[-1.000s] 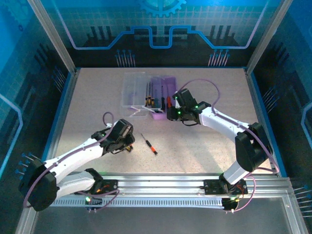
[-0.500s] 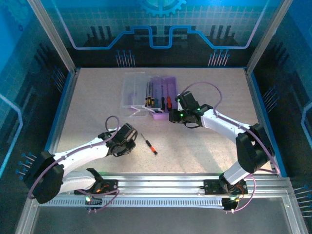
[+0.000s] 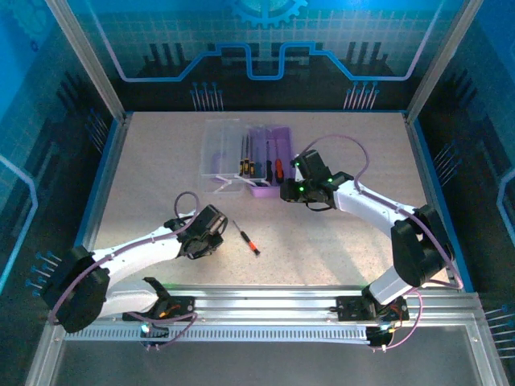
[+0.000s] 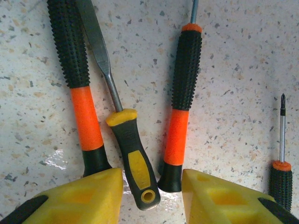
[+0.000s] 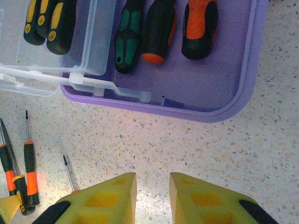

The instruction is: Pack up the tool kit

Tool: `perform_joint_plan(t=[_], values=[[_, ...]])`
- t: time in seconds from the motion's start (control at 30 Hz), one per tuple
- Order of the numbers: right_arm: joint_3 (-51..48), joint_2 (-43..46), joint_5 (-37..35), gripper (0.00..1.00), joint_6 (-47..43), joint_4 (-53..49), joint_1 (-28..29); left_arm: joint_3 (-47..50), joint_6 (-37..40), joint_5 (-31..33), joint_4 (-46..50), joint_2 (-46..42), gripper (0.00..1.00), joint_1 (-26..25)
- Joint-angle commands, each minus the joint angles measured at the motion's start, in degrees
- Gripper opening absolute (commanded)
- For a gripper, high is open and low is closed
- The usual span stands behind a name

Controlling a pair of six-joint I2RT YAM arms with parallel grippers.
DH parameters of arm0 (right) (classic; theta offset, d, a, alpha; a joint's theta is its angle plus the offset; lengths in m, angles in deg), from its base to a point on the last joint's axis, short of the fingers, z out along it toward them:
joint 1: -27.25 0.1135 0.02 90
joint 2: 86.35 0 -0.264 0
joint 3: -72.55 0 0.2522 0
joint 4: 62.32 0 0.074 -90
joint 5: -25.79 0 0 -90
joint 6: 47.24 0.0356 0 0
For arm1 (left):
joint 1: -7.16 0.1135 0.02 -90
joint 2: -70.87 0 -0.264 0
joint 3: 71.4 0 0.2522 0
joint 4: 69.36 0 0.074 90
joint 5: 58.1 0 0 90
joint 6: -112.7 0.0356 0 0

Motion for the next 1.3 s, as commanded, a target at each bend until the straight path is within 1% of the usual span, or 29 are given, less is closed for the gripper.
perform_joint_plan(t=[0.0, 0.33, 0.5, 0.67, 0.83, 0.93, 1.07, 1.27], values=[[-0.32, 0.94, 0.91, 0.27, -0.16, 0.57, -0.64, 1.74, 0.78, 1.72, 1.61, -0.76, 0.39, -0.18], [-0.57, 1.8, 0.91, 0.27, -0.25, 0.07, -0.92, 3.81, 0.93, 2.34, 3.13, -3.74, 0.39, 0.2], [-0.9, 1.91, 0.91, 0.27, -0.07, 0.26, -0.95, 3.84, 2.32, 2.06, 2.43, -4.56, 0.38, 0.73], [-1.46, 2.26, 0.9, 0.27, -0.07, 0.37, -1.1, 2.95, 4.32, 2.12, 2.95, -3.97, 0.37, 0.91], [-1.74, 2.44, 0.99, 0.27, -0.04, 0.68, -1.13, 0.31, 6.55, 0.07, 2.73, -0.83, 0.36, 0.28], [-1.95, 2.44, 1.34, 0.27, 0.11, 0.92, -1.21, -1.19, 6.62, 0.67, 3.6, 1.16, 0.36, -0.14], [-2.64, 2.61, 1.52, 0.27, 0.19, 1.36, -1.29, -1.07, 6.4, 1.01, 2.87, 1.74, 0.35, -0.12], [-3.4, 2.36, 2.16, 0.27, 0.37, 1.98, -1.78, -0.44, 6.53, 0.81, 1.75, 3.37, 0.31, -0.1]])
